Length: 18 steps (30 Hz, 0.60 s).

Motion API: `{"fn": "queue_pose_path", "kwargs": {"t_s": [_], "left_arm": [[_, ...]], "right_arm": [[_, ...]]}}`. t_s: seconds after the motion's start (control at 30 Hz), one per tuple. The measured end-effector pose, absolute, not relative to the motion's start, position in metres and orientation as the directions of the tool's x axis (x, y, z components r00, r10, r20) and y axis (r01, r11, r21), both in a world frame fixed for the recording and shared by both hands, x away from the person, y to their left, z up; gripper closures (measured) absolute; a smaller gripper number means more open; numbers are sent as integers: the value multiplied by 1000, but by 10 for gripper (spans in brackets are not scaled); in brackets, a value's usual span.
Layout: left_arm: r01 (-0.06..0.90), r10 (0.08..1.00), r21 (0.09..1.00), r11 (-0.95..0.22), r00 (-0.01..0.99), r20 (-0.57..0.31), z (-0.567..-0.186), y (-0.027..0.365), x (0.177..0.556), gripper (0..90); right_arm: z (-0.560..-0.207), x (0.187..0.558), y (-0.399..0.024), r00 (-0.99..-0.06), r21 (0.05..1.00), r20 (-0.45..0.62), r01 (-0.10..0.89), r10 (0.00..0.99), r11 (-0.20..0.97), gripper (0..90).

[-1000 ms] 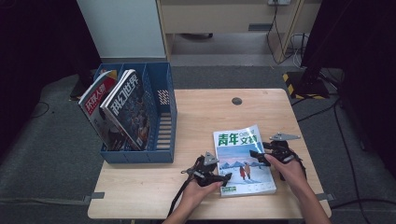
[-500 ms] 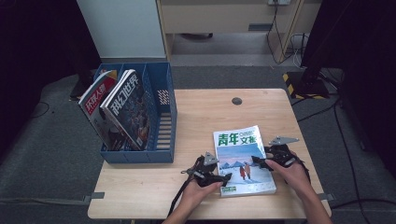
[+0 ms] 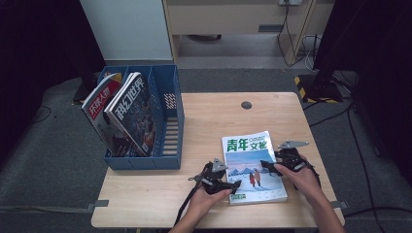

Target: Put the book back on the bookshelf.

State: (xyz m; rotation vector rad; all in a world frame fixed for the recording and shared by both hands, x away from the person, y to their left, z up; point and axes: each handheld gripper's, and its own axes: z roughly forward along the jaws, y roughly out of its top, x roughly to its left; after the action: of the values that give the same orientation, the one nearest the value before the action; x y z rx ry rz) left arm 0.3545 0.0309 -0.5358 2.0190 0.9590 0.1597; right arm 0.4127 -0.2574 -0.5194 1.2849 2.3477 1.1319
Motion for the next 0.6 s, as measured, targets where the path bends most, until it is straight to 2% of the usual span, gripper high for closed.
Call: {"fn": "queue_pose_path", "kwargs": {"t_s": [0.13, 0.3, 0.4, 0.6], "left_arm": [[570, 681, 755, -324, 695, -232, -536, 31, 355, 193], [572, 680, 755, -321, 694, -236, -536, 31, 354, 192], [570, 680, 755, -323, 695, -233, -536, 31, 355, 193], [569, 680, 756, -324, 696, -232, -536, 31, 355, 192]], "right_arm": [[-506, 405, -260, -643, 766, 183, 567, 744, 302, 348], [-502, 401, -259, -666, 732, 193, 586, 720, 346, 421], [-510, 401, -260, -667, 693, 200, 614, 717, 378, 426], [-511, 408, -254, -671, 716, 231, 608, 705, 343, 438]]}}
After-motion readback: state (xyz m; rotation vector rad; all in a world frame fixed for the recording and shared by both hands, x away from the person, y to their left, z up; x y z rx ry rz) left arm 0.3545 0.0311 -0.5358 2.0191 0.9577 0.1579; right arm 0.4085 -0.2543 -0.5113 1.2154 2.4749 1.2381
